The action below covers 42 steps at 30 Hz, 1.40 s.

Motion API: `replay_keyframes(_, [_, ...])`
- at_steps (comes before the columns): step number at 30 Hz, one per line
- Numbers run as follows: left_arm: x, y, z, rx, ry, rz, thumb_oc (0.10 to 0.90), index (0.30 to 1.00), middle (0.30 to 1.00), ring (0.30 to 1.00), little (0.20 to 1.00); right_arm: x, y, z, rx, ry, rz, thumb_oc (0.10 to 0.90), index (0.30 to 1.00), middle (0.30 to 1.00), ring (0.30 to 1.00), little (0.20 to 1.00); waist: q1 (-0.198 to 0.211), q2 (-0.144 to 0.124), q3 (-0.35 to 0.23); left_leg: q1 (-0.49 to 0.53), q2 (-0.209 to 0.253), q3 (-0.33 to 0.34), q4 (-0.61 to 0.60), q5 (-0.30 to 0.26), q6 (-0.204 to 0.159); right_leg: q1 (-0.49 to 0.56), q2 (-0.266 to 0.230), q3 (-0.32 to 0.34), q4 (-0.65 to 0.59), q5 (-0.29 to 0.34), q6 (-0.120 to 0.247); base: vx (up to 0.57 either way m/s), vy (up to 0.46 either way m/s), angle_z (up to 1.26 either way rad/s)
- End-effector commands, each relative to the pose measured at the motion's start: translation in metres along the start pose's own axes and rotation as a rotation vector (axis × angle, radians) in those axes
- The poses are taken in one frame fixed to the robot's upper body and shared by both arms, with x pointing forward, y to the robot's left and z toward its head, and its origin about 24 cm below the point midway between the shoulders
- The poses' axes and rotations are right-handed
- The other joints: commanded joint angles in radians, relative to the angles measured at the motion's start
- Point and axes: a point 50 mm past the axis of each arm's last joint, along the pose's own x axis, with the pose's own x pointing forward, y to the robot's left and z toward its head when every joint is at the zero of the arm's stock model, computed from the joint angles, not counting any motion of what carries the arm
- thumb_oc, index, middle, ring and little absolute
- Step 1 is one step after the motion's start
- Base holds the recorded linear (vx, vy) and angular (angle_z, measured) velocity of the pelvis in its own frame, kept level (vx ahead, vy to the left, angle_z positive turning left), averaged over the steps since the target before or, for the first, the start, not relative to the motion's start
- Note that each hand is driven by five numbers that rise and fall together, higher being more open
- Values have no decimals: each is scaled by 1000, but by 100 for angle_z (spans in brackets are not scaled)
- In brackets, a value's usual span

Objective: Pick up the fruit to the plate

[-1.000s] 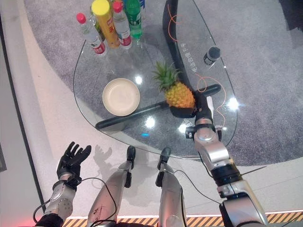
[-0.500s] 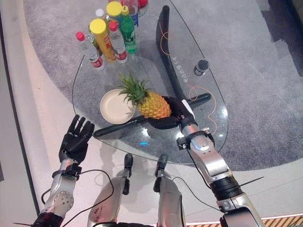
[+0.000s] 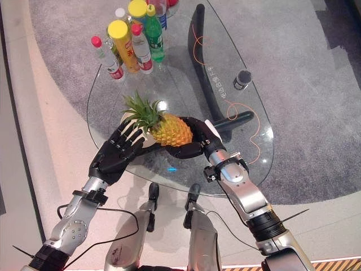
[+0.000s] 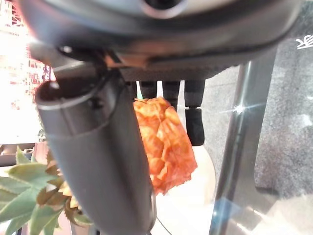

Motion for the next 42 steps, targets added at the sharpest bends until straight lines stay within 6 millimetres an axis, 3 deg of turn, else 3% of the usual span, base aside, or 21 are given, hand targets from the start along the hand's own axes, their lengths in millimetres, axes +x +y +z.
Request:
replay_keyframes(1, [9, -40, 29, 33, -145, -210, 800, 900, 900, 900, 900, -14, 15, 88, -49, -470, 122, 100, 300, 300, 300, 200, -6, 15, -25, -12, -77, -1, 142, -121, 31, 70, 30, -43, 56, -37, 18, 0, 0, 0])
replay_keyframes(11, [10, -47, 35, -86, -233, -224, 800, 900, 900, 900, 900, -21, 54, 86, -130, -469, 404, 100, 300, 300, 300, 200, 3, 12, -25, -22, -91, -9, 149, -117, 37, 66, 30, -35, 56, -34, 17, 6, 11, 7])
replay_keyframes(16, [11, -54, 48, -133, -359, -251, 800, 900, 900, 900, 900, -21, 77, 82, -170, -431, 536, 100, 300, 300, 300, 200, 19, 7, -25, -34, -99, -20, 149, -111, 37, 57, 32, -34, 57, -34, 17, 0, -16, 5])
replay_keyframes(25, [6, -64, 74, -225, -537, -337, 800, 900, 900, 900, 900, -17, 86, 65, -194, -330, 588, 100, 300, 300, 300, 200, 44, -6, -25, -33, -105, -37, 145, -106, 35, 65, 33, -45, 55, -34, 14, 4, -31, 6])
replay_keyframes(32, [3, -71, 91, -242, -693, -345, 800, 900, 900, 900, 900, -21, 107, 68, -167, -350, 808, 100, 300, 300, 300, 200, 63, -25, -25, -30, -110, -59, 150, -106, 32, 78, 39, -48, 52, -33, 9, 27, -37, 5])
replay_keyframes(36, [7, -73, 93, -216, -711, -312, 800, 900, 900, 900, 900, -20, 121, 74, -150, -369, 900, 100, 300, 300, 300, 200, 76, -35, -25, -34, -114, -71, 158, -109, 33, 78, 38, -54, 57, -34, 9, 21, -30, 1])
replay_keyframes(42, [12, -75, 84, -187, -632, -305, 800, 900, 900, 900, 900, -16, 123, 76, -114, -383, 870, 100, 300, 300, 300, 200, 87, -44, -25, -35, -116, -80, 161, -113, 34, 86, 39, -59, 52, -32, 12, 21, -26, 6])
